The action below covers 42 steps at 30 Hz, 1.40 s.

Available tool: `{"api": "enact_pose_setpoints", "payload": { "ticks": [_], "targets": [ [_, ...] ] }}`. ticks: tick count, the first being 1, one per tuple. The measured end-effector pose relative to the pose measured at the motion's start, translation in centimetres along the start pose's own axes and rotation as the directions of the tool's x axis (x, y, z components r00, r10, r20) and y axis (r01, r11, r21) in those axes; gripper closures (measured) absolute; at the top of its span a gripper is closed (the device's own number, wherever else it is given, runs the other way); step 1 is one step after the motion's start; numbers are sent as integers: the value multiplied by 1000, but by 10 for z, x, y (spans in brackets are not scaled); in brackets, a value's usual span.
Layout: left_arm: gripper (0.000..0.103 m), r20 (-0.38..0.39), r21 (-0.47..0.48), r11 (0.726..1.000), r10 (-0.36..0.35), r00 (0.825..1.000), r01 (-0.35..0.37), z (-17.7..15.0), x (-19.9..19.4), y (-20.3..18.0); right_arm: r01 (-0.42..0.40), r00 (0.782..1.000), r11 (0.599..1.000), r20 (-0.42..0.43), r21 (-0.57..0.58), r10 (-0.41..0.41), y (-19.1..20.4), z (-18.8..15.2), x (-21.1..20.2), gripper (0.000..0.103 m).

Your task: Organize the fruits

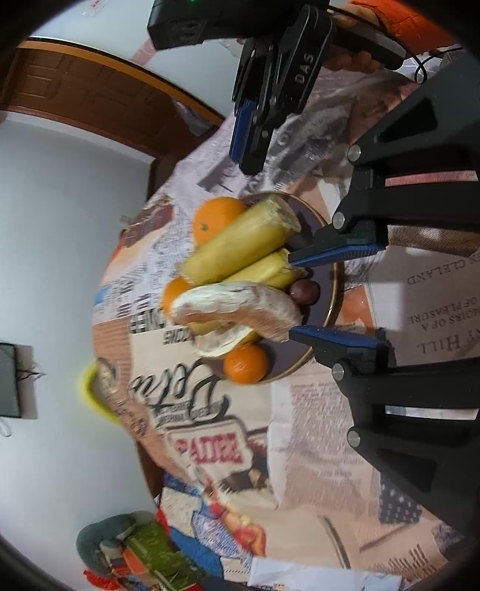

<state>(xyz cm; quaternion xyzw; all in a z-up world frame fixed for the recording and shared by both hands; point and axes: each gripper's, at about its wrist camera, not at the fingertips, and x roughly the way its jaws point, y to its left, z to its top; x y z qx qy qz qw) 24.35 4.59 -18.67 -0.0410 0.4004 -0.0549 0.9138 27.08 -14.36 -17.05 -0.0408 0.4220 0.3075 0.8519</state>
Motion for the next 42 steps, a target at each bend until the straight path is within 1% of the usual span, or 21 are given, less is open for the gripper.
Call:
{"api": "enact_pose_setpoints", "payload": {
  "ticks": [3,6,10,14,16,17,18,19,20,22,23,24,26,27,30,32,33,34,35,39,42],
  "targets": [
    [71,64,13,1000,26,998,-27,6,-30,-5,-1,998,1000,65,-6,2,7,8,-30,76],
    [71,140,18,999,34,990,-37,12,-65,-11,6,988,1000,151,-18,-3,18,16,-69,76],
    [71,267,27,998,46,963,-55,17,-122,-22,12,967,999,255,-36,-3,34,21,-113,76],
    [71,386,30,998,47,921,-63,17,-176,-35,19,931,998,365,-54,2,54,20,-160,76],
    [70,440,34,997,50,896,-73,14,-202,-42,26,909,998,416,-64,3,65,18,-182,75],
    [70,461,37,996,54,886,-80,13,-211,-46,29,900,997,435,-68,3,69,17,-190,73],
    [68,490,41,995,60,870,-91,11,-224,-50,34,887,997,461,-71,2,74,15,-200,70],
    [62,508,44,994,63,859,-98,9,-232,-53,40,876,997,483,-71,0,78,13,-208,64],
    [57,533,45,993,67,843,-108,6,-243,-57,45,865,996,501,-71,-3,81,10,-215,57],
    [41,572,41,991,79,817,-124,1,-258,-62,56,839,996,544,-67,-11,88,4,-228,47],
    [38,587,37,991,85,805,-132,-2,-265,-64,60,831,996,556,-65,-13,91,2,-233,41],
    [33,601,34,990,88,795,-135,-5,-272,-66,65,821,996,570,-62,-18,94,0,-237,38],
    [26,613,30,991,87,785,-133,-9,-280,-68,74,809,996,587,-57,-27,98,-3,-241,26],
    [21,617,28,991,87,782,-133,-9,-281,-68,81,803,995,595,-55,-33,100,-5,-242,23],
    [12,628,27,991,87,773,-133,-14,-287,-70,94,798,994,601,-50,-45,103,-7,-241,15],
    [8,631,25,991,87,771,-133,-16,-288,-70,107,797,993,601,-41,-61,104,-8,-240,3],
    [6,632,23,991,89,770,-133,-16,-288,-70,114,794,993,604,-35,-70,105,-11,-241,0],
    [4,634,21,991,89,769,-132,-20,-289,-69,125,786,992,612,-24,-85,106,-12,-242,0],
    [3,635,18,991,91,767,-132,-21,-289,-69,133,784,991,614,-20,-93,106,-12,-242,0],
    [2,637,18,990,95,765,-138,-28,-292,-71,145,786,989,610,-16,-105,107,-11,-242,0],
    [1,636,18,990,96,765,-140,-29,-292,-71,148,782,989,613,-14,-108,106,-17,-246,0]
  ]
}}
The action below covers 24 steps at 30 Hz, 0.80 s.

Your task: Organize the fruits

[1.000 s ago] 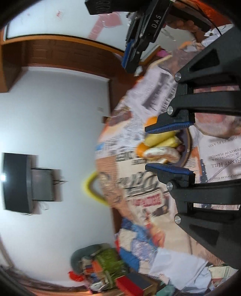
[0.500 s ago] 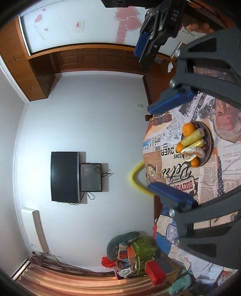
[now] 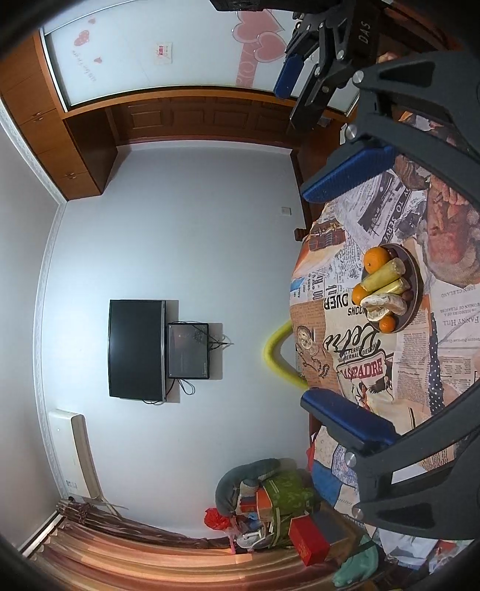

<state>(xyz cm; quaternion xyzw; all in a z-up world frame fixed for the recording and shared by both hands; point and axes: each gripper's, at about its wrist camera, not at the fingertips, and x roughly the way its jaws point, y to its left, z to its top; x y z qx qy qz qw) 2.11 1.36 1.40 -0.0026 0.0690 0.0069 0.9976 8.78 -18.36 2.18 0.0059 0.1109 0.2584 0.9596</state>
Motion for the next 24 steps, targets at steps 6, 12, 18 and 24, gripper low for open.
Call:
{"api": "enact_pose_setpoints", "payload": {
  "ticks": [6,12,18,24],
  "targets": [
    [0,-4,2,1000,-4,1000,4,-2,1,-1,2,1000,1000,4,0,-2,-1,-4,-5,0],
    [0,-9,-1,1000,-8,1000,8,-3,3,-2,2,1000,1000,4,-1,-2,-1,-3,-6,0],
    [0,-12,1,1000,-10,1000,10,-3,4,-3,3,1000,1000,2,-2,-3,0,-3,-5,0],
    [0,-20,-5,1000,-20,1000,20,-4,6,-3,7,1000,1000,-1,-3,-7,0,-3,-7,0]
  ]
}}
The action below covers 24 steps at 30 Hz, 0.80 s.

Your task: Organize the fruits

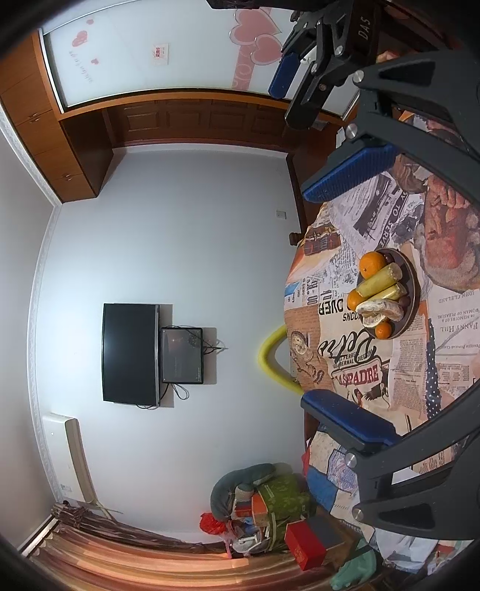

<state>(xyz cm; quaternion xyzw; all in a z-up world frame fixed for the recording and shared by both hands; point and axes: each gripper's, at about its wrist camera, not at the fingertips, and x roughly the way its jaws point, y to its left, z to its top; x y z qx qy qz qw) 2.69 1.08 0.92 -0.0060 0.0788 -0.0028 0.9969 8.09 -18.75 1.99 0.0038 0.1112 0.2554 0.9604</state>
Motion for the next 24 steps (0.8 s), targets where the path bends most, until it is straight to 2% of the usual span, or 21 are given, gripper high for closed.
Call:
{"api": "enact_pose_setpoints", "payload": {
  "ticks": [24],
  "targets": [
    [0,-12,-5,1000,-3,1000,3,-5,8,0,9,1000,1000,-5,-2,-9,-3,2,-1,0]
  ]
}}
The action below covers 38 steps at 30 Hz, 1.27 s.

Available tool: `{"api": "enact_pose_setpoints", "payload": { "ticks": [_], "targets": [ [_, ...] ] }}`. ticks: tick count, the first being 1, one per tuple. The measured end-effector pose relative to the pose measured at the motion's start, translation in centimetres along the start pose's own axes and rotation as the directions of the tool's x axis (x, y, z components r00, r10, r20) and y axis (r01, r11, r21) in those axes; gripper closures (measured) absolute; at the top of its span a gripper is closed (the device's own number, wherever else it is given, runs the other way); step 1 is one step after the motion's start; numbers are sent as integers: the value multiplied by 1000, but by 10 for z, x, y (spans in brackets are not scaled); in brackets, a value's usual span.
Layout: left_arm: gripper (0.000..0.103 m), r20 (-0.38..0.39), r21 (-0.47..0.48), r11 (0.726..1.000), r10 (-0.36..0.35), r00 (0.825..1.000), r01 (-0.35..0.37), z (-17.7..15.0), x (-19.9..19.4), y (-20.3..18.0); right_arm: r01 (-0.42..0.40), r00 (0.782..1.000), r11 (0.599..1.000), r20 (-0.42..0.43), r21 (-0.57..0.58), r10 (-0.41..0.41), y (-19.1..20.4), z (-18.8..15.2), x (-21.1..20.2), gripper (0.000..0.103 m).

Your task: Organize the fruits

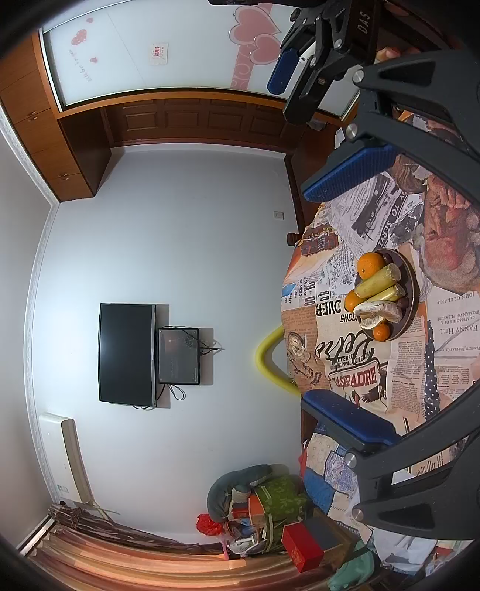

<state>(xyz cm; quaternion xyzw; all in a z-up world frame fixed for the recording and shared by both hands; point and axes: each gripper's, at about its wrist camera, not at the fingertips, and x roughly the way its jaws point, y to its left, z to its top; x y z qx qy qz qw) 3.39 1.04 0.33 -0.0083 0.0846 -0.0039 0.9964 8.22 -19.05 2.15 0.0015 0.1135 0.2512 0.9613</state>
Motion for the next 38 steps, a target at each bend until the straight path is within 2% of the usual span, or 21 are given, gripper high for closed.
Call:
{"api": "enact_pose_setpoints", "payload": {
  "ticks": [38],
  "targets": [
    [0,-22,-8,1000,-31,999,31,-1,6,-4,3,1000,1000,-13,-5,-3,-3,-5,6,0]
  ]
}}
